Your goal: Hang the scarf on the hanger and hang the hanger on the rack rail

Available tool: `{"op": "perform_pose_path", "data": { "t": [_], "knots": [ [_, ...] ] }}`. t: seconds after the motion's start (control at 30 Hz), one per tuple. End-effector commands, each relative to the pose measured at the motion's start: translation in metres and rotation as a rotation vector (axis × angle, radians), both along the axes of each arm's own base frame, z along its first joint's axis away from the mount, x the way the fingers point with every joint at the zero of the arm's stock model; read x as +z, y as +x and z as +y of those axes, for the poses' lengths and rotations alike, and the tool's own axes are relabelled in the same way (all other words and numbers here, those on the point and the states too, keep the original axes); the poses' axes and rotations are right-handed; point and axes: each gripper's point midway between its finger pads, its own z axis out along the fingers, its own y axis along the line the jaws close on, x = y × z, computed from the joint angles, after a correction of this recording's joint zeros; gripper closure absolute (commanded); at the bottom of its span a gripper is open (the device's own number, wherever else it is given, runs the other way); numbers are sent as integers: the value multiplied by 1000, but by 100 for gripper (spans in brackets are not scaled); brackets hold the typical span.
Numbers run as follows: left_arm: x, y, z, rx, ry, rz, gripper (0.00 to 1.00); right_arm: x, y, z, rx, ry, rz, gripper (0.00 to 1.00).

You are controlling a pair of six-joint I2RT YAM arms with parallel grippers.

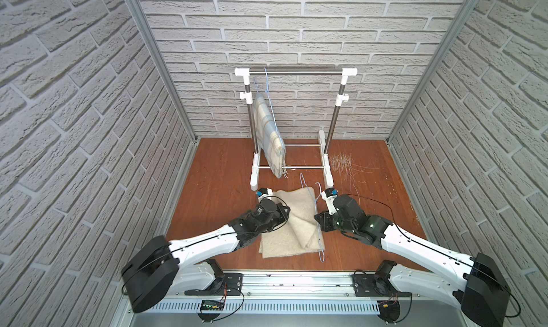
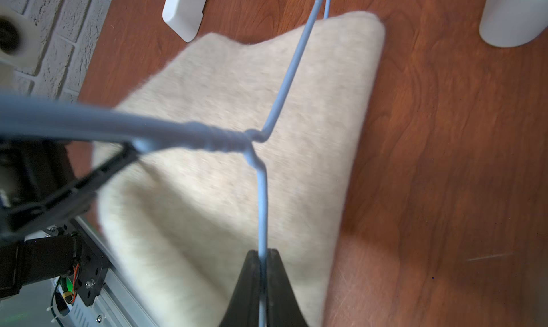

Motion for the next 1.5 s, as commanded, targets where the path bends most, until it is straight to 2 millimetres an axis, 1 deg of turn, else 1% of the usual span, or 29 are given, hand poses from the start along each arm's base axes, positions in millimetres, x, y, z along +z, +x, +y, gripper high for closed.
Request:
{"op": "perform_pose_path", "data": {
  "t": [0.0,0.03,0.07,0.1,0.17,0.23,0.3,0.37,0.4,0.5,0.6,0.67,0.7,0.77,0.83,0.9,1.0,1.1,1.2,1.23,1.27,1.3,1.33,1.37,1.4,1.47],
  "knots": [
    [-48,-28,44,-23,157,109,100,-1,-3,-3,-30,10,-14,97],
    [-57,-33,57,-5,170,117,100,-5,-3,-2,-35,14,-11,97],
    [-60,-35,66,17,167,114,100,-10,-4,-1,-41,21,-4,97],
    [-69,-40,76,41,166,123,100,-16,-5,0,-49,27,2,97],
    [-82,-46,91,83,173,133,100,-29,-7,2,-61,28,12,97],
    [-94,-51,104,111,211,141,100,-36,-8,6,-70,30,8,97],
    [-98,-53,115,134,222,132,100,-40,-9,8,-69,29,9,97],
    [-100,-52,123,156,225,124,100,-37,-10,10,-65,29,0,97],
    [-97,-49,125,165,221,110,100,-35,-11,10,-61,28,-5,97],
    [-89,-44,128,162,222,80,100,-21,-13,11,-46,22,-24,97],
    [-81,-37,125,141,235,47,100,-5,-14,9,-34,14,-45,97],
    [-79,-30,124,135,251,32,100,5,-16,7,-27,12,-51,97],
    [-83,-28,123,126,274,38,100,10,-17,6,-22,9,-53,97],
    [-82,-18,121,116,299,20,100,16,-21,5,-7,4,-50,97],
    [-83,-9,119,110,329,7,99,18,-24,4,2,-3,-46,97],
    [-82,2,118,109,361,-7,97,14,-27,3,7,-14,-34,97],
    [-75,15,117,115,389,-45,97,8,-30,3,11,-26,-16,97],
    [-70,21,124,131,412,-69,99,6,-31,1,2,-27,-14,97],
    [-71,23,137,147,421,-70,97,6,-32,0,4,-29,-11,97],
    [-73,23,138,144,415,-67,94,7,-32,-1,3,-29,-12,97],
    [-74,24,138,136,416,-61,76,8,-32,0,6,-28,-15,97],
    [-75,24,136,124,414,-54,56,10,-31,0,4,-30,-22,97],
    [-77,23,134,111,412,-42,41,14,-29,1,4,-29,-29,97],
    [-76,22,133,108,417,-29,33,16,-28,2,4,-32,-35,97],
    [-68,21,132,112,419,-40,28,21,-26,3,4,-35,-42,97],
    [-48,18,131,126,426,-84,24,25,-24,5,9,-36,-49,97]
  ]
}}
